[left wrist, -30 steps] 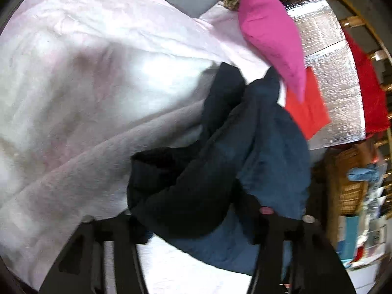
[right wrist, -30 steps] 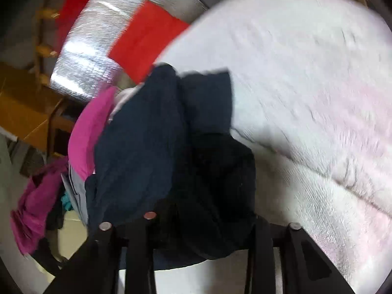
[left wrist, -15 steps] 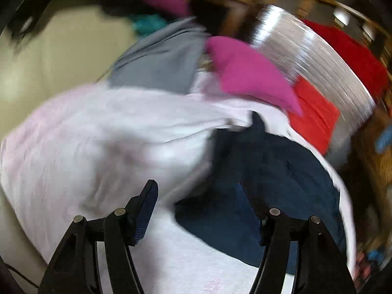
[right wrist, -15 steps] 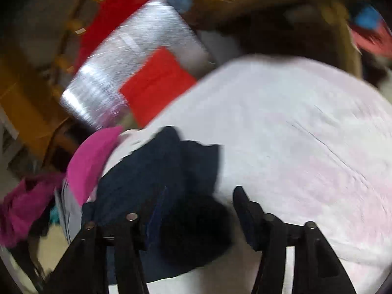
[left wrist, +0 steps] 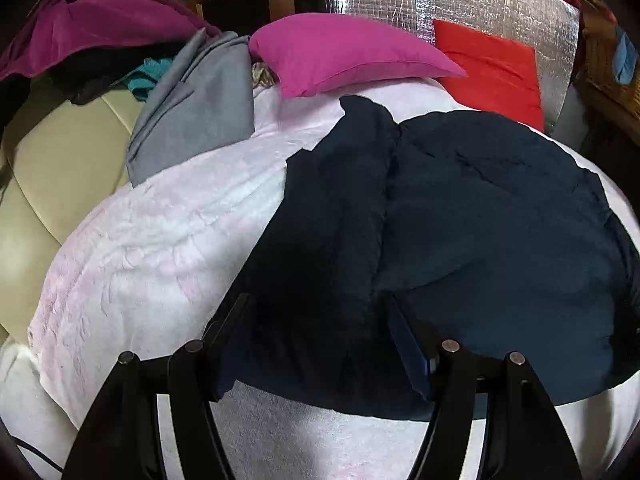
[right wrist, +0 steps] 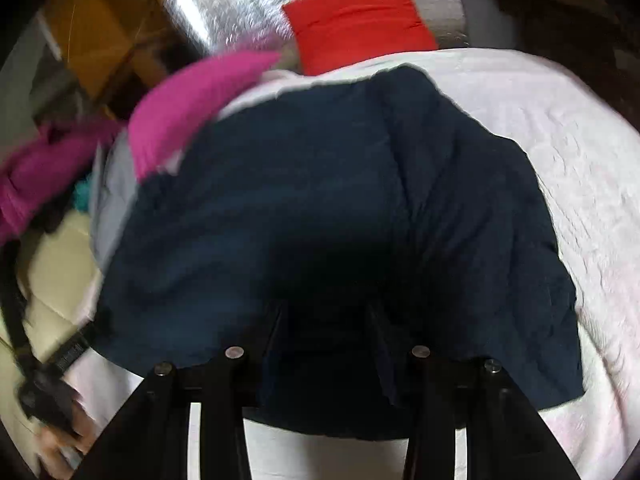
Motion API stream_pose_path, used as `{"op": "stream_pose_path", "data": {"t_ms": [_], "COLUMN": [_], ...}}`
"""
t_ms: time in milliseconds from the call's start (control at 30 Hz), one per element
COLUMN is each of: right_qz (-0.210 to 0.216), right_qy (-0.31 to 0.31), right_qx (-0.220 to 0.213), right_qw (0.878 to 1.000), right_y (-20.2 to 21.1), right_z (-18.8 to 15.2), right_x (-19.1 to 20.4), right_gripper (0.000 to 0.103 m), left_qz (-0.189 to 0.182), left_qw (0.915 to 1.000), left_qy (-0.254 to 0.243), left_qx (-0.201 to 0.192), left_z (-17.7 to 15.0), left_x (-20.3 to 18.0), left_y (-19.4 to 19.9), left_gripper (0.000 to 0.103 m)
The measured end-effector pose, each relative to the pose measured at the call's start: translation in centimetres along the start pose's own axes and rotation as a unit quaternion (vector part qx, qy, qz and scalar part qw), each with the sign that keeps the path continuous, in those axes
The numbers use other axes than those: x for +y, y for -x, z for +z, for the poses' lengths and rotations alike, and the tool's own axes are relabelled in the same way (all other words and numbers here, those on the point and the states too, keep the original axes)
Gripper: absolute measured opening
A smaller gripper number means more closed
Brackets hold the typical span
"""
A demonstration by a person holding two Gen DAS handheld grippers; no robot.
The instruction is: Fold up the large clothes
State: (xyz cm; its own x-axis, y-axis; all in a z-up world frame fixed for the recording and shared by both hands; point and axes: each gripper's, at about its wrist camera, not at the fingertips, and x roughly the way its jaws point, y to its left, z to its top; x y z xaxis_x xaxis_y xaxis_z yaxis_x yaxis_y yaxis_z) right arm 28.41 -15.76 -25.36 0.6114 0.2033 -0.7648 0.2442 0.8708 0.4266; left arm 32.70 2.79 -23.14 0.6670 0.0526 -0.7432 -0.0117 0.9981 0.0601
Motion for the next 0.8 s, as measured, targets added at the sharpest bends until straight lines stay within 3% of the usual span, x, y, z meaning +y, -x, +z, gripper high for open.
{"op": "stream_pose_path", "data": {"t_ms": [100, 167, 267, 367, 467, 500, 667, 800], "right_qz": [0.019, 0.047, 0.054, 0.055, 0.024, 0.015, 0.018, 0.029], "right_qy": [-0.016, -0.030, -0.026, -0.025, -0.015, -0.008, -0.002, -0.025], "right_qx": [-0.011, -0.050, -0.092, -0.070, -0.008, -0.006, -0.020, -0.067], "right_qw": [1.000, 0.997, 0.994, 0.996, 1.000, 1.000, 1.000, 0.997], "right_y": [0.8, 2.2, 3.1, 1.3, -2.0, -2.4, -2.2, -0.6], "right_z": [0.6, 1.1, 2.1, 2.5, 2.8, 2.8, 3.7, 4.8], "right_x": [-0.4, -0.6, -0.3, 0.1, 0.4, 0.7, 0.9, -0.2], "right_gripper": [0.045, 0.045, 0.044, 0.044, 0.045, 0.045, 0.046, 0.046], "left_qz": [0.004, 0.007, 0.013, 0.015, 0.015, 0.016, 0.019, 0.020], "left_qw": [1.0000, 1.0000, 0.9998, 0.9998, 0.9997, 0.9997, 0.9995, 0.9995], "left_qy": [-0.002, -0.002, -0.011, -0.015, -0.017, -0.017, -0.022, -0.021], "left_qx": [0.000, -0.001, -0.005, -0.007, -0.010, -0.010, -0.010, -0.010], "left_z": [-0.1, -0.1, -0.2, -0.3, -0.3, -0.3, -0.3, -0.2], "left_x": [-0.1, -0.2, -0.5, -0.6, -0.6, -0.7, -0.7, -0.7], "left_y": [-0.1, -0.1, -0.1, 0.0, -0.1, -0.1, -0.2, -0.3], "left_gripper": [0.068, 0.068, 0.068, 0.069, 0.069, 0.069, 0.069, 0.070]}}
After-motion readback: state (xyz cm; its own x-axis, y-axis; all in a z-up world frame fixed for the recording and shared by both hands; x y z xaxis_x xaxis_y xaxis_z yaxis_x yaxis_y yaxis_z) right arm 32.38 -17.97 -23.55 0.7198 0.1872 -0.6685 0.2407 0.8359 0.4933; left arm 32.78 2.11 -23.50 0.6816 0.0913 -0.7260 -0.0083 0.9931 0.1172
